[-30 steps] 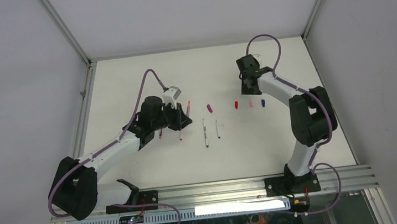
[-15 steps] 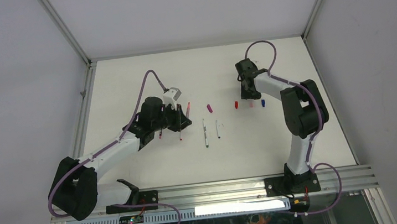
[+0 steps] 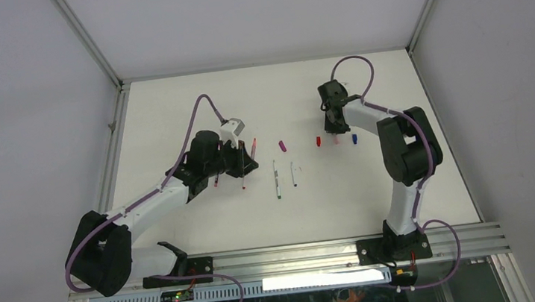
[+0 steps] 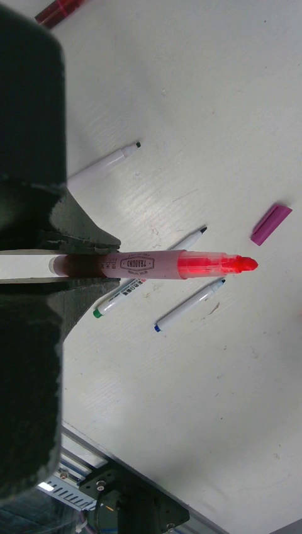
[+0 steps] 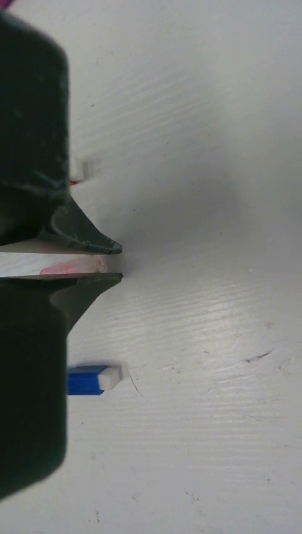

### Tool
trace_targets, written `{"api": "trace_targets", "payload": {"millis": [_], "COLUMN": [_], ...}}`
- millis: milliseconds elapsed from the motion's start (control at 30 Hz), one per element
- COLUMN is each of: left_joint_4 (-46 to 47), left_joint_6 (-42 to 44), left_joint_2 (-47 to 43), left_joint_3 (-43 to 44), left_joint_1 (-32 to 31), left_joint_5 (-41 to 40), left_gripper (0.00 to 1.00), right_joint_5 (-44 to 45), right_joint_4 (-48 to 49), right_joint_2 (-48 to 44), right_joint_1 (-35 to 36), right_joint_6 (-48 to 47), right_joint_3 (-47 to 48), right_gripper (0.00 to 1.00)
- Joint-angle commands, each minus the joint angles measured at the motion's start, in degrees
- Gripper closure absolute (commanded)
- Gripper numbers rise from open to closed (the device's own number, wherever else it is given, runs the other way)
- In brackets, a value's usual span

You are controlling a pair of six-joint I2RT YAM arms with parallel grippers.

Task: Insert the pens into the pen caps

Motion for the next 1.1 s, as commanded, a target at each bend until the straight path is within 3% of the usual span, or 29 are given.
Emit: {"api": "trace_targets", "payload": {"millis": [0, 300, 667, 767, 800, 833, 900, 1000, 1067], "left_joint_4": [1.1, 5.5, 33.1, 35.6, 35.9, 36.2, 36.2, 34.8, 32.4], "left_joint_6": [0.7, 0.3, -10.8, -12.5, -12.8, -13.1, -13.3, -12.9, -11.8], "left_joint_2": [0.3, 4.3, 13.6, 15.8, 16.2, 16.4, 16.2, 14.8, 13.4], "left_joint_3": [0.6, 1.2, 2.3, 4.4, 4.7, 4.8, 4.9, 4.0, 3.5], "left_joint_1": [-0.7, -0.7, -0.7, -0.7, -0.7, -0.7, -0.7, -0.7, -0.8], "left_joint_5": [-0.2, 2.2, 16.4, 17.8, 17.9, 17.8, 17.8, 17.1, 16.4], "left_gripper": [1.00, 1.00, 1.00, 1.00, 1.00, 1.00, 1.00, 1.00, 1.00], "right_joint_5": [-2.2, -4.8, -1.0, 0.3, 1.9, 3.3, 8.4, 12.3, 11.6], "right_joint_4": [1.4, 8.3, 27.3, 26.5, 22.2, 19.6, 13.4, 5.0, -1.0], "right_joint_2": [0.1, -12.4, -32.7, -33.0, -32.4, -31.4, -30.2, -30.4, -30.9], "right_joint_1": [-0.3, 1.2, 12.6, 14.2, 14.3, 14.3, 13.8, 10.0, 6.1], "right_joint_6": [1.7, 2.3, 4.9, 3.5, 3.2, 3.2, 5.3, 14.8, 21.8], "right_joint_3": [-3.1, -8.4, -12.1, -9.7, -8.4, -7.4, -6.2, -7.3, -7.8], "right_gripper": [0.92, 0.96, 0.96, 0.96, 0.95, 0.92, 0.75, 0.43, 0.38]}}
